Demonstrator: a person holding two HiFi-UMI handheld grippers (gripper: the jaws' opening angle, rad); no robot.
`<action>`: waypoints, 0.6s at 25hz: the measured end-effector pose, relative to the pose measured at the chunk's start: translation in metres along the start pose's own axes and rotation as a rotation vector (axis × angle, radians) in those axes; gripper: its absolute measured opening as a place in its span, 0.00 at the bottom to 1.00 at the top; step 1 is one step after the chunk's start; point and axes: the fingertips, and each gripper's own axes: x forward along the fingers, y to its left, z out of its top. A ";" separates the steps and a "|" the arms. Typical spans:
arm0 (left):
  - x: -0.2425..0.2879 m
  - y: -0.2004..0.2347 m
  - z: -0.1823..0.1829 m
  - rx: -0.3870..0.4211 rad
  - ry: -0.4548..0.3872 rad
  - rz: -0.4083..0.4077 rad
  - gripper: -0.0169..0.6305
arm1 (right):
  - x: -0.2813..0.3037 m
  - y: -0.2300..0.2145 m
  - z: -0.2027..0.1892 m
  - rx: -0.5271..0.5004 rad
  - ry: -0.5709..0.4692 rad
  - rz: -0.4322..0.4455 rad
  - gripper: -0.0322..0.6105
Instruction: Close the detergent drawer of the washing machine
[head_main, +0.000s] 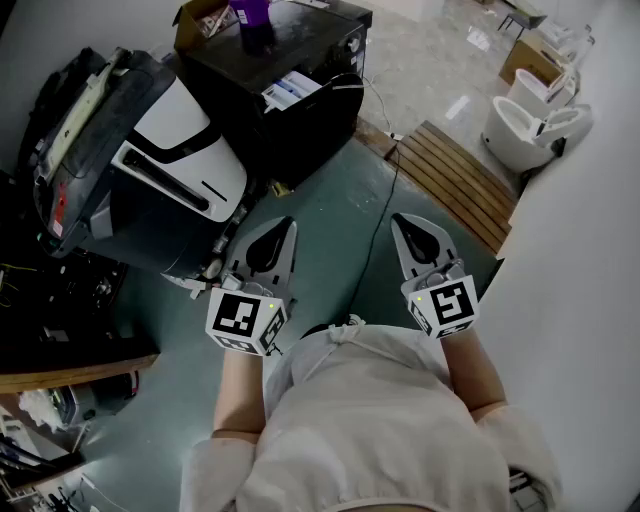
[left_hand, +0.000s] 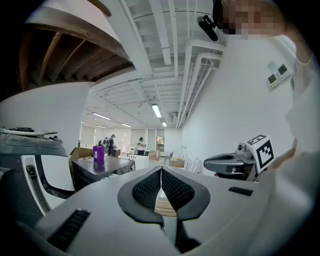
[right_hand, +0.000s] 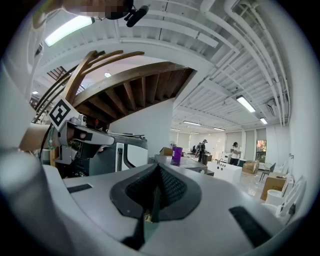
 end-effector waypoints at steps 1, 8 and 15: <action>0.002 0.000 0.000 0.001 0.001 0.000 0.06 | 0.000 -0.002 -0.001 0.004 0.002 -0.004 0.05; 0.018 -0.002 -0.002 -0.008 0.011 -0.002 0.06 | 0.003 -0.016 -0.006 0.022 0.005 -0.012 0.05; 0.045 -0.008 -0.003 -0.021 0.025 -0.005 0.06 | 0.005 -0.040 -0.011 0.021 0.003 -0.019 0.05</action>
